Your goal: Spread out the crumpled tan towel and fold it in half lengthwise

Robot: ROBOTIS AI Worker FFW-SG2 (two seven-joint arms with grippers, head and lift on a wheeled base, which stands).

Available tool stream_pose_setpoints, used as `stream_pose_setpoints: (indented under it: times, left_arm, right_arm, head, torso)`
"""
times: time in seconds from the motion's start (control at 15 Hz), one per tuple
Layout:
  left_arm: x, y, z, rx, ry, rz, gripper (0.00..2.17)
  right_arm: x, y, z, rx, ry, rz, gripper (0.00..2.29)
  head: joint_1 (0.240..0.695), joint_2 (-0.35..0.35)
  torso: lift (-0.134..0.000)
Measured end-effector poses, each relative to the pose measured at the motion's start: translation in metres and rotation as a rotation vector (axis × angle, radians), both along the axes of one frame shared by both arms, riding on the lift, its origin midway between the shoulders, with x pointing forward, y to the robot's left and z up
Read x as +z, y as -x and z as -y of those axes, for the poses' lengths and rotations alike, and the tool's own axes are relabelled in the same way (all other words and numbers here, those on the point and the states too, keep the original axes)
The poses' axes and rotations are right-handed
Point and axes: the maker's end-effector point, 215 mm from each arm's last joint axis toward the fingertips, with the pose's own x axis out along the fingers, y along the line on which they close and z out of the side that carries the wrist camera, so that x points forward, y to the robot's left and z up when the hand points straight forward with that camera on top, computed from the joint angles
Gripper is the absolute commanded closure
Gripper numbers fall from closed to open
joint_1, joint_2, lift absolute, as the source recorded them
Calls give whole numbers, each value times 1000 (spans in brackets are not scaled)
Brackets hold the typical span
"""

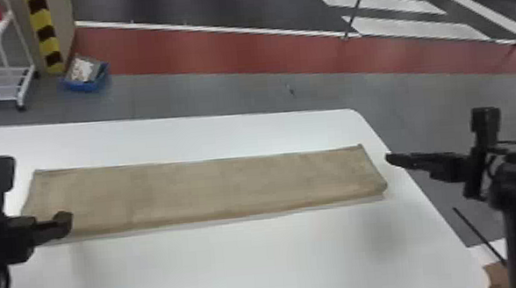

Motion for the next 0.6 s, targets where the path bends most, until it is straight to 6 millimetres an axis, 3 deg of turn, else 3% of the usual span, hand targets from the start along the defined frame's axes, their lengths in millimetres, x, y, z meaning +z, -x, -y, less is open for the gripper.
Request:
stream_pose_setpoints:
  times: [0.6]
  left_arm:
    - [8, -8, -3, 7, 1, 19, 39]
  right_arm:
    - [0, -4, -1, 3, 3, 8, 66]
  head:
    - [695, -289]
  torso:
    - [-125]
